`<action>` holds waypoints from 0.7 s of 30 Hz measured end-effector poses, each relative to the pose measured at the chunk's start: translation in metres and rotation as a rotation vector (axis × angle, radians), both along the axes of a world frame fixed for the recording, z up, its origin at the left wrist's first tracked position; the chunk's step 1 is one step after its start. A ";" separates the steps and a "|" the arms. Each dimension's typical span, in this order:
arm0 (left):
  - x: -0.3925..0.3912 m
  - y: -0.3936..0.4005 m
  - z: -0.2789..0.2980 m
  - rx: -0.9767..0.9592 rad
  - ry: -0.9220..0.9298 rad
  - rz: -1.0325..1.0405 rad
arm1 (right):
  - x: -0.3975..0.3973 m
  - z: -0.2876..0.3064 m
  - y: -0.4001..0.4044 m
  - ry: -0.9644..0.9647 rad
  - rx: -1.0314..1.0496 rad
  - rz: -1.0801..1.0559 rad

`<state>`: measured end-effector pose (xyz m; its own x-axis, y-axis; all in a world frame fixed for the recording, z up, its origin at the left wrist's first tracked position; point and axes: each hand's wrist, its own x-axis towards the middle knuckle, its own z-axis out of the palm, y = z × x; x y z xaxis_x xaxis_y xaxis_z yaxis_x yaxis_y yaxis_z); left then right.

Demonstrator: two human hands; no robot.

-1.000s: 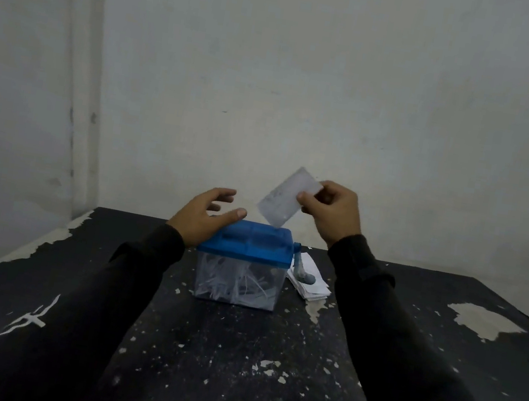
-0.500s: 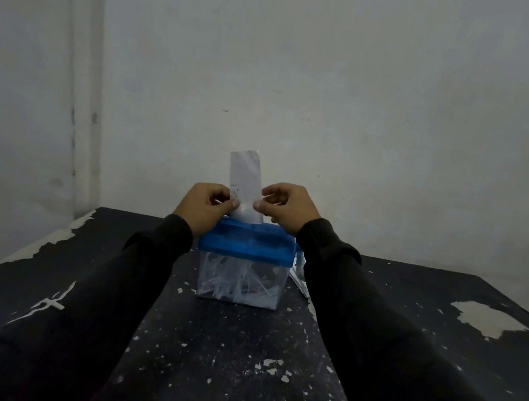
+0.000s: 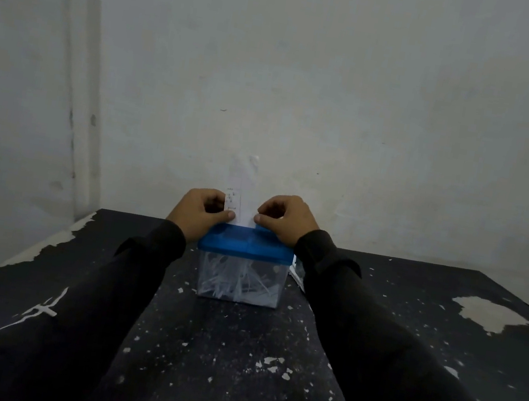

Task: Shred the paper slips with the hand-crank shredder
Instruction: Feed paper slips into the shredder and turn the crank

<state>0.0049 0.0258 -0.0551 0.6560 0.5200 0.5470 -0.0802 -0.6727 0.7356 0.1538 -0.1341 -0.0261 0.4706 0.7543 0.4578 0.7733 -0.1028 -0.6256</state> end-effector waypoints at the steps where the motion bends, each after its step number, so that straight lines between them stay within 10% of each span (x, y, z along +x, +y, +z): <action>1: 0.000 0.000 0.000 0.014 0.002 0.001 | 0.003 0.001 -0.006 -0.038 -0.011 -0.027; 9: -0.002 -0.001 -0.003 0.049 0.000 0.014 | 0.006 -0.007 -0.071 -0.005 -0.532 -0.040; 21: 0.001 -0.001 0.000 0.072 0.080 0.030 | 0.029 0.018 -0.086 0.444 -0.488 0.206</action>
<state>0.0059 0.0248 -0.0553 0.6839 0.5010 0.5303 -0.0022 -0.7255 0.6882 0.1826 -0.2205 -0.0082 0.3600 0.9191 -0.1603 0.4884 -0.3320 -0.8070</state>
